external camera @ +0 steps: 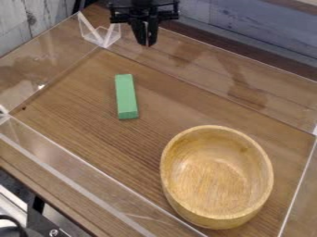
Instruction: Remove the green block from the brown bowl and put it on the table
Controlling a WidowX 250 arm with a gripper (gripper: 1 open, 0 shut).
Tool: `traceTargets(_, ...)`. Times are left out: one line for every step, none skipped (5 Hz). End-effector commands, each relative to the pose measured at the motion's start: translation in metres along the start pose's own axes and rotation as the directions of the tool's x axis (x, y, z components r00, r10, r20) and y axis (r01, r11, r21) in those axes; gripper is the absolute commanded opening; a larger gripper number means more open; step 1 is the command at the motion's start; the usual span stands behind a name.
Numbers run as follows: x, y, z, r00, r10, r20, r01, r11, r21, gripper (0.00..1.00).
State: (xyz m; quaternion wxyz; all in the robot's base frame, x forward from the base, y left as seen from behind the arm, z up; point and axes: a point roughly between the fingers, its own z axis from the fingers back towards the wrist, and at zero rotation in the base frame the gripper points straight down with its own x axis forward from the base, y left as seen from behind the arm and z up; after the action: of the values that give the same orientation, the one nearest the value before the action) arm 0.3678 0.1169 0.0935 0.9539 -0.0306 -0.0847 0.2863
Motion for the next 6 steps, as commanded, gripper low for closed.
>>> traceTargets(-0.008,0.018,0.012,0.999,-0.038,0.028,0.038,0.999,0.004,0.0)
traceTargets(-0.031,0.026,0.026,0.995,-0.101,0.016,0.101,0.995,-0.007,0.0)
traceTargets(-0.054,0.035,0.033,0.986,-0.168,-0.001,0.168,0.986,-0.007,0.0)
traceTargets(-0.069,0.05,0.026,0.978,-0.208,-0.015,0.208,0.978,-0.007,0.0)
traceTargets(-0.08,0.065,0.016,0.97,-0.24,-0.026,0.24,0.971,-0.003,0.0)
traceTargets(-0.086,0.076,0.009,0.947,-0.321,-0.037,0.32,0.947,-0.012,0.0)
